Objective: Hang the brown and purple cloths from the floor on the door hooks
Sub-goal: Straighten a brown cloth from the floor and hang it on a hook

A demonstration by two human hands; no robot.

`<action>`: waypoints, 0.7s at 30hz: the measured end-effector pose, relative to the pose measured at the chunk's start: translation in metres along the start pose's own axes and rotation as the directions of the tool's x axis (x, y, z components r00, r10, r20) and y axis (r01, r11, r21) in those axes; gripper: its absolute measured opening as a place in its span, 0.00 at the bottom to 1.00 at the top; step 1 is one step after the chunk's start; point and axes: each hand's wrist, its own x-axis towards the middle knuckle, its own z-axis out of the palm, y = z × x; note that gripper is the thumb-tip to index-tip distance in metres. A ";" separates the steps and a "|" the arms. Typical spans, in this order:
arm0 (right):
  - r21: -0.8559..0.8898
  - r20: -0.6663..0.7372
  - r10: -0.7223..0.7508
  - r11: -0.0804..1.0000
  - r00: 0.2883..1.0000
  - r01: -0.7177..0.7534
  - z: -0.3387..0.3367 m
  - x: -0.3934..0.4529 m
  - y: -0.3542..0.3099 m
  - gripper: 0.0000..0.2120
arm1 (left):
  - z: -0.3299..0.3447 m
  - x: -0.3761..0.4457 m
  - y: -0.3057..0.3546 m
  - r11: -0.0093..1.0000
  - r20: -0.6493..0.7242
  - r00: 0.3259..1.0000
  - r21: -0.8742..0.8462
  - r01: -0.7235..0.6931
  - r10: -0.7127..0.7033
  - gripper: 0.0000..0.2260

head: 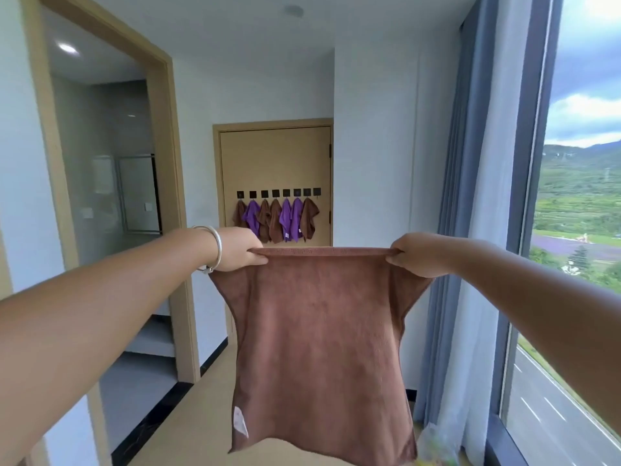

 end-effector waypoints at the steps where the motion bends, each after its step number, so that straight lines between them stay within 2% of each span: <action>1: -0.002 0.009 -0.011 1.000 1.000 0.012 0.002 0.005 -0.002 0.17 | 0.002 0.000 -0.004 1.000 0.009 1.000 0.003 0.007 -0.007 0.17; 10: 0.020 0.050 -0.037 0.999 0.998 0.036 0.037 0.090 -0.032 0.17 | 0.036 0.041 -0.070 0.999 0.036 0.999 -0.001 0.039 -0.039 0.17; 21: -0.045 0.023 -0.096 0.994 0.995 0.097 0.065 0.264 -0.115 0.16 | 0.081 0.144 -0.225 0.997 0.025 0.997 -0.032 0.076 -0.076 0.17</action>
